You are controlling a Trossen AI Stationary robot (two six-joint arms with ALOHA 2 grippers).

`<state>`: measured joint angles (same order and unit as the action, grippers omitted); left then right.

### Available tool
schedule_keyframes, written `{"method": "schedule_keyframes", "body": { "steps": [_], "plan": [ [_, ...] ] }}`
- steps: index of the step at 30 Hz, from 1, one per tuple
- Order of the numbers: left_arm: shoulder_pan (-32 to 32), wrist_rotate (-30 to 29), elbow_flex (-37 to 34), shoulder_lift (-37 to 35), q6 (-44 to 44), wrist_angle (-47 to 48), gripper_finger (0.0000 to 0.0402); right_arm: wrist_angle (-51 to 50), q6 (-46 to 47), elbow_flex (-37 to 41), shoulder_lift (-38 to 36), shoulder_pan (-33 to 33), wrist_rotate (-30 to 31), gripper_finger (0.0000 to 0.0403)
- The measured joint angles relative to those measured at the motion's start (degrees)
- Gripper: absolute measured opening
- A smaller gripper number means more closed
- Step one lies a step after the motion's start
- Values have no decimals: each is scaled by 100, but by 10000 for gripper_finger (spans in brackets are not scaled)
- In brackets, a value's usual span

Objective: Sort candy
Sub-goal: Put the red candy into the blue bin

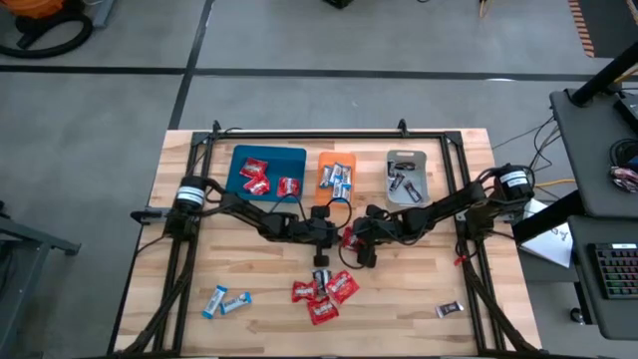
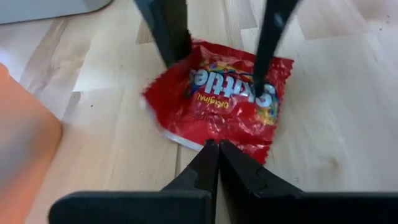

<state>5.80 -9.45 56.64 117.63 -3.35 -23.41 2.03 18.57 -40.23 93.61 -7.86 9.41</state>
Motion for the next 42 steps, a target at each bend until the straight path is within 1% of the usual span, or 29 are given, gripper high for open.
{"method": "schedule_keyframes", "body": {
  "steps": [7, 9, 10, 12, 15, 19, 23, 28, 31, 35, 38, 42],
  "plan": [
    [4, -11, -7, -182, -58, 272, 0, -163, -261, 34, -340, 4, 60, 59],
    [4, -17, -4, -292, -65, 402, 0, -147, -330, 37, -429, 2, 46, 25],
    [4, -23, -4, -383, -73, 532, 0, -127, -361, 37, -467, 2, 44, 18],
    [4, -91, -4, -609, -112, 791, 0, -118, -367, 37, -584, 2, 45, 14],
    [13, -370, 1, -1036, -294, 1269, 0, -61, -451, 37, -772, 2, 51, 12],
    [11, -461, 4, -1673, -600, 1913, 0, 180, -603, 35, -1036, 28, 137, 12],
    [13, -520, 9, -2305, -671, 2584, 0, 858, -789, 21, -1172, 125, 154, 12],
    [11, -881, 11, -2879, -664, 3597, 0, 1880, -1253, 22, -1163, 327, 164, 12],
    [11, -996, 11, -3166, -502, 4115, 0, 2692, -1525, 19, -1116, 487, 259, 12],
    [48, -1012, 11, -3595, -183, 4741, 0, 3730, -1640, -9, -985, 733, 266, 12],
    [52, -1012, 18, -3990, 114, 5280, 0, 3977, -1679, -233, -795, 959, 284, 12],
    [52, -1012, 60, -4557, 824, 6012, 0, 3984, -1871, -620, -427, 1210, 571, 12]
  ]
}}
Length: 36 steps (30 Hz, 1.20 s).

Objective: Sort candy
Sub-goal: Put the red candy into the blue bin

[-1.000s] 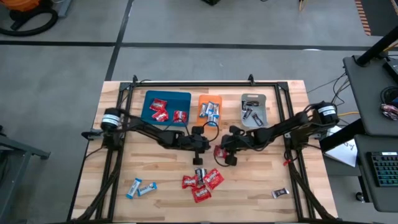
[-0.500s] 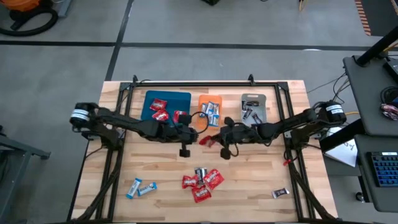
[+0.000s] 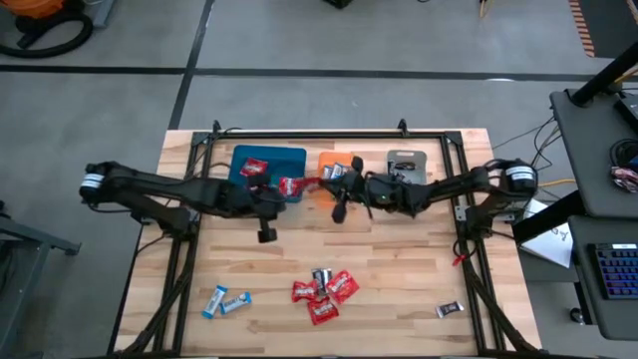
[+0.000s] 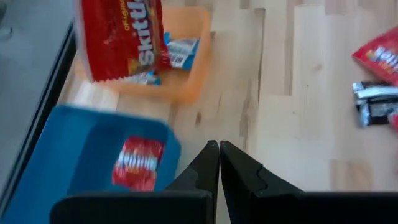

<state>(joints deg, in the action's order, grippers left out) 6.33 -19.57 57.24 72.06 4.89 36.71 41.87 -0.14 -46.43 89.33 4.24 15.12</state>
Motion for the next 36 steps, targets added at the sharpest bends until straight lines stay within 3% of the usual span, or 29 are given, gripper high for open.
{"method": "schedule_keyframes", "body": {
  "steps": [10, 17, 24, 30, 33, 36],
  "plan": [
    [73, 65, 3, -886, 1795, 1487, 0, -72, -301, -1290, 1319, 413, -5, 12],
    [303, 720, 1, -954, 2238, 1691, 0, -530, -461, -2160, 2148, 526, -7, 13],
    [655, 758, -3, -937, 2630, 1833, 0, -1361, -517, -2585, 2358, 547, -7, 13],
    [888, 569, -5, -929, 2630, 1828, 0, -3739, -512, -2994, 1776, 598, 33, 13],
    [946, 511, -6, -894, 2632, 1826, 0, -5252, -1104, -3218, 1425, 706, -111, 13],
    [966, 507, -6, -824, 2633, 1818, 0, -6129, -1674, -3246, 1085, 948, -873, 13]
  ]
}}
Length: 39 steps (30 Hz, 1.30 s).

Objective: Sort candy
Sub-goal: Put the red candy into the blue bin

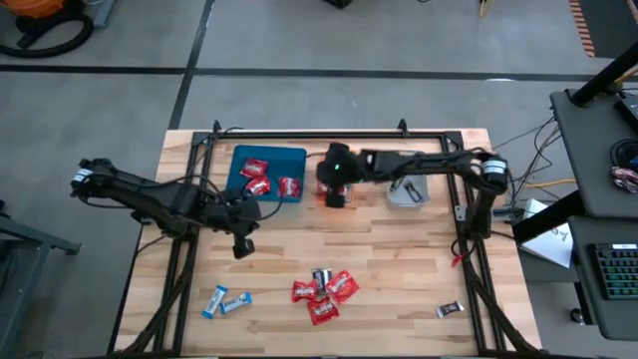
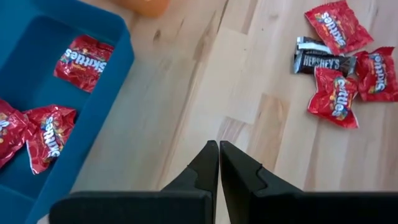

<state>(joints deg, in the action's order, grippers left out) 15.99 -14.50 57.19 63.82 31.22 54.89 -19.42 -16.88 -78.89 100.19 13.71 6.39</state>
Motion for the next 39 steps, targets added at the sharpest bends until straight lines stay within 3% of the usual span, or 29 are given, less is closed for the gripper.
{"method": "schedule_keyframes", "body": {
  "steps": [3, 6, 10, 19, 23, 28, 39],
  "plan": [
    [15, -2, -2, 98, -2, -36, 0, -689, -372, 0, -348, 473, -1701, 13],
    [28, -12, -2, 225, -12, -44, 0, -1022, -378, -4, -552, 987, -2524, 16],
    [39, -205, -2, 407, -149, -51, 0, -1324, -514, 33, -593, 1389, -2601, 48],
    [39, -601, -2, 634, -519, -157, 0, -1147, -630, 52, 4, 1395, -2636, 212],
    [39, -619, -2, 640, -522, -184, 0, -929, -625, 52, 309, 1428, -2626, 258],
    [39, -814, -2, 640, -525, -188, 0, -607, -650, 52, 607, 1466, -2568, 278],
    [39, -875, -2, 640, -525, -211, 0, -533, -552, 52, 979, 1661, -2726, 272]
  ]
}}
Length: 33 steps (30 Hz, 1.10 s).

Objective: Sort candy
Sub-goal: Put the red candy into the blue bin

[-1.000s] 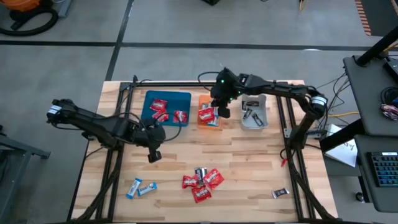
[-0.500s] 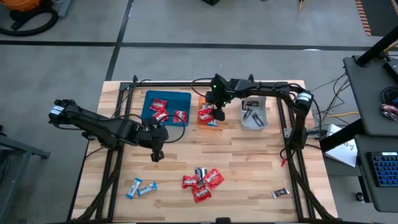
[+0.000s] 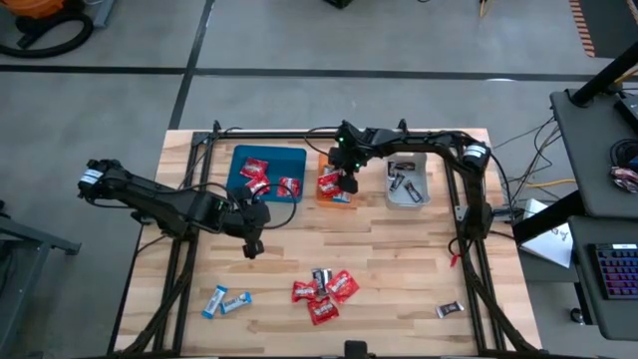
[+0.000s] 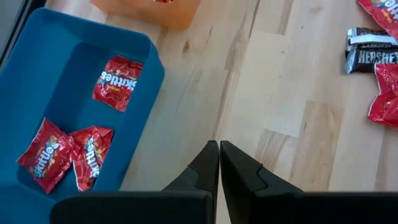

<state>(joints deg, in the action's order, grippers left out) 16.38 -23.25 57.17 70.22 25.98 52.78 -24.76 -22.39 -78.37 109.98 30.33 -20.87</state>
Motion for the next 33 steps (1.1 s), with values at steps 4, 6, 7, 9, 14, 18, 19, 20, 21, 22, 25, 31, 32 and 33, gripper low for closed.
{"method": "schedule_keyframes", "body": {
  "steps": [4, 6, 7, 9, 14, 18, 19, 20, 21, 22, 25, 31, 32, 33],
  "plan": [
    [0, -10, 0, 0, 0, -23, 0, 46, 0, 0, 161, -2, -388, 264],
    [0, -13, 0, 0, 0, -26, 0, 90, 6, -7, 197, 0, -426, 254],
    [0, -15, 0, 0, 0, -27, 0, 121, 25, -7, 206, 0, -422, 248],
    [0, -23, 0, 0, 0, -29, 0, 202, 55, -7, 207, 0, -446, 231],
    [0, -26, 0, 0, 0, -42, 0, 226, 47, -1, 156, 0, -502, 158],
    [0, -76, 0, 0, 0, -46, 0, 244, 9, 0, 134, -2, -514, 77],
    [0, -138, 0, 0, 2, -46, 0, 268, 9, 0, 128, -2, -515, 56],
    [0, -177, 0, 0, 0, -47, 0, 290, 7, 0, 126, -2, -513, 35],
    [0, -191, 0, 0, 0, -46, 0, 303, 6, 0, 124, -2, -513, 22],
    [0, -194, -1, 0, 0, -49, 0, 318, 10, 0, 124, 1, -513, 17],
    [-2, -194, -9, 0, 0, -46, 0, 349, 96, 0, 118, 7, -504, 11],
    [-2, -192, -9, 0, 2, -46, 0, 318, 212, -204, 34, 7, -463, 9],
    [-2, -192, -9, 0, 0, -44, 0, 291, 208, -239, -1, 7, -461, 8],
    [-2, -192, -9, 0, 1, -45, 0, 262, 205, -281, -41, 7, -462, 8]
  ]
}}
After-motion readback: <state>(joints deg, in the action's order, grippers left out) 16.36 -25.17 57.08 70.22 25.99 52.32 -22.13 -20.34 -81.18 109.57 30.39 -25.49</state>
